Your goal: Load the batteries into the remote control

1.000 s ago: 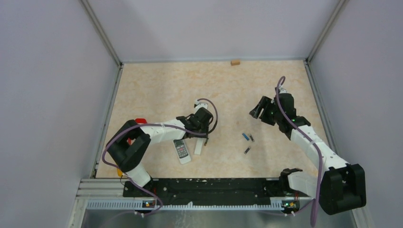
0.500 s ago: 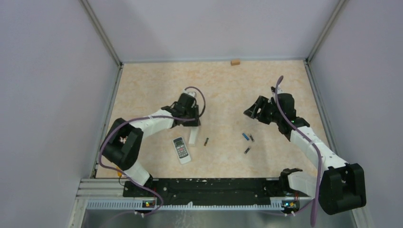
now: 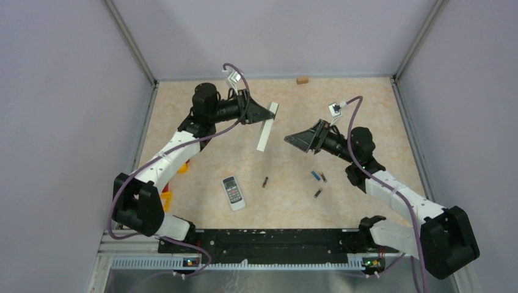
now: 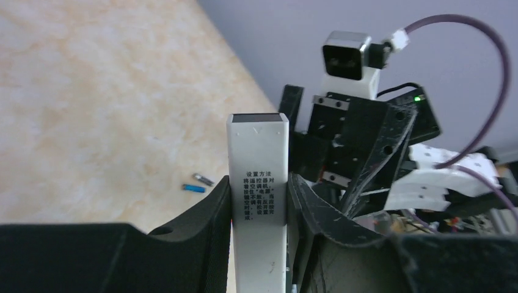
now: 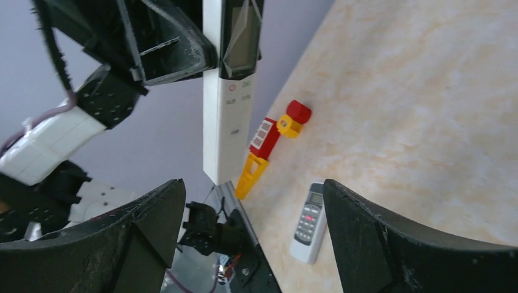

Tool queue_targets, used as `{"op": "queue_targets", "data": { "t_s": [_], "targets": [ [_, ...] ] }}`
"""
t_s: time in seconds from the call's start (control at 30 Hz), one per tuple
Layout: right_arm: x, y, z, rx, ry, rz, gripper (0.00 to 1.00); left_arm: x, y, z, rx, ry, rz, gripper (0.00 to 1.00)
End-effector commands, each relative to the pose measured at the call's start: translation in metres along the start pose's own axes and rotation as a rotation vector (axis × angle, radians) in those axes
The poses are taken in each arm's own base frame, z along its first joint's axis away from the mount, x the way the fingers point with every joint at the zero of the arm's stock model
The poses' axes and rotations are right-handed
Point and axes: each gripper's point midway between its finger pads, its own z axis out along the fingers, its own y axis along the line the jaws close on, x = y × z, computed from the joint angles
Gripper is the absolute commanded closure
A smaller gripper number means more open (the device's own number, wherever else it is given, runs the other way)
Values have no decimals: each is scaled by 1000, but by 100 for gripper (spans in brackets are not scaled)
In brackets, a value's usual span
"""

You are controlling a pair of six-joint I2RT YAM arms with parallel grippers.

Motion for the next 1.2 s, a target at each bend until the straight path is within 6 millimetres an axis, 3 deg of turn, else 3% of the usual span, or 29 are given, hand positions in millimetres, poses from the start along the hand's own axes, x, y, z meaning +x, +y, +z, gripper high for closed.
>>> {"op": "queue_targets", "data": {
  "t_s": [0.0,0.23,0.43,0.63,0.77,0.97,1.07,1.17],
  "targets": [
    [-29,70,7,-245,-85,-44,15,-24,-63,-8,260,-31,-46,100],
    [-29,99,14,-387,-80,-34,15,-47,-85,-12,352,-194,-134,100],
    [-28,128,21,-486,-47,-50,17,-49,-96,-17,403,-244,-155,100],
    [-22,129,39,-430,-6,-59,28,-49,-92,-20,383,-285,-173,100],
    [-22,116,52,-361,-18,-41,34,-54,-81,-21,286,-330,-217,100],
    [-16,105,70,-333,9,13,35,-53,-61,-23,117,-345,-291,100],
    [-16,98,74,-302,-4,-13,26,-55,-43,-24,-26,-350,-315,100],
    [-17,83,77,-189,-39,-86,15,-50,-7,-29,-257,-347,-330,100]
  ]
}}
